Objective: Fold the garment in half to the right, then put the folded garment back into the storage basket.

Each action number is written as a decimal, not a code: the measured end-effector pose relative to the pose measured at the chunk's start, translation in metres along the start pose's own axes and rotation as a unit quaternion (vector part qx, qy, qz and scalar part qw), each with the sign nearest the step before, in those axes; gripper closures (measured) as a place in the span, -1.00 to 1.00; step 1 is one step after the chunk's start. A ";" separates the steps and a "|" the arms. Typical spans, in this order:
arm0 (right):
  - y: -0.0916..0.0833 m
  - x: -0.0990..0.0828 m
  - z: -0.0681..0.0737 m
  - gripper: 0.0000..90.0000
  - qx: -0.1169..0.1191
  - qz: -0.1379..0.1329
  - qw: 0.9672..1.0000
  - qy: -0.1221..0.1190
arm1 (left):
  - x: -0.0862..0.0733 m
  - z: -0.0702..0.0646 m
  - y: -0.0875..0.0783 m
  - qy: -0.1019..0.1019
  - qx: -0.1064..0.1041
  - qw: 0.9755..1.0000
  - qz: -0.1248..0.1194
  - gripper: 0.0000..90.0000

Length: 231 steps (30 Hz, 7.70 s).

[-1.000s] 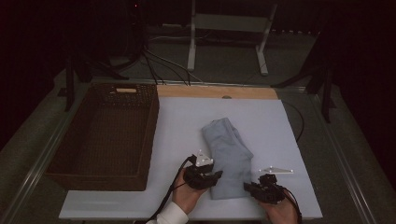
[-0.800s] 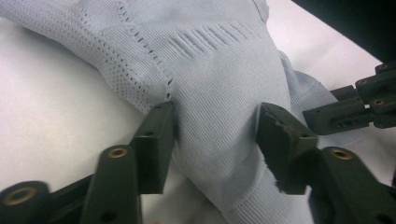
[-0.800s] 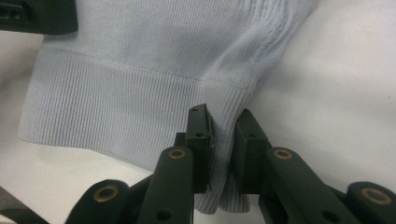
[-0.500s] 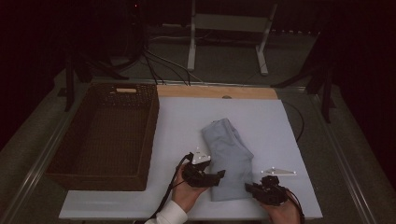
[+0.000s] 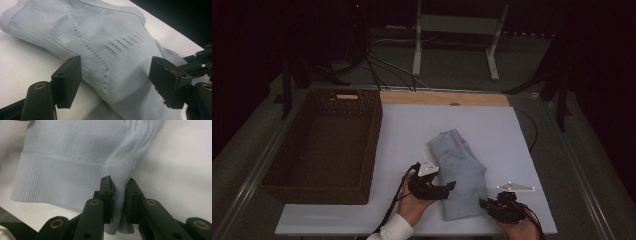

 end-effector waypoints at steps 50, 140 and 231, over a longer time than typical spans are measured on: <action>-0.020 -0.006 -0.027 0.76 -0.058 -0.011 0.998 -0.010 | 0.037 0.079 0.038 -0.048 0.047 0.996 -0.057 -0.26; -0.023 0.005 -0.008 0.79 0.000 -0.042 0.999 0.005 | 0.060 0.086 0.042 -0.046 0.041 0.997 0.037 0.81; -0.002 0.086 0.079 0.79 0.112 -0.073 0.991 -0.026 | 0.132 0.112 -0.032 -0.054 0.049 0.997 -0.006 0.81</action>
Point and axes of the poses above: each handheld gripper's, and its own axes: y roughly forward along the jaws, x roughly out of its top, z roughly to its left, the point moved 7 cm from there along y, roughly forward along the jaws, and after that the axes turned 8 degrees about x, right-handed, at the moved point
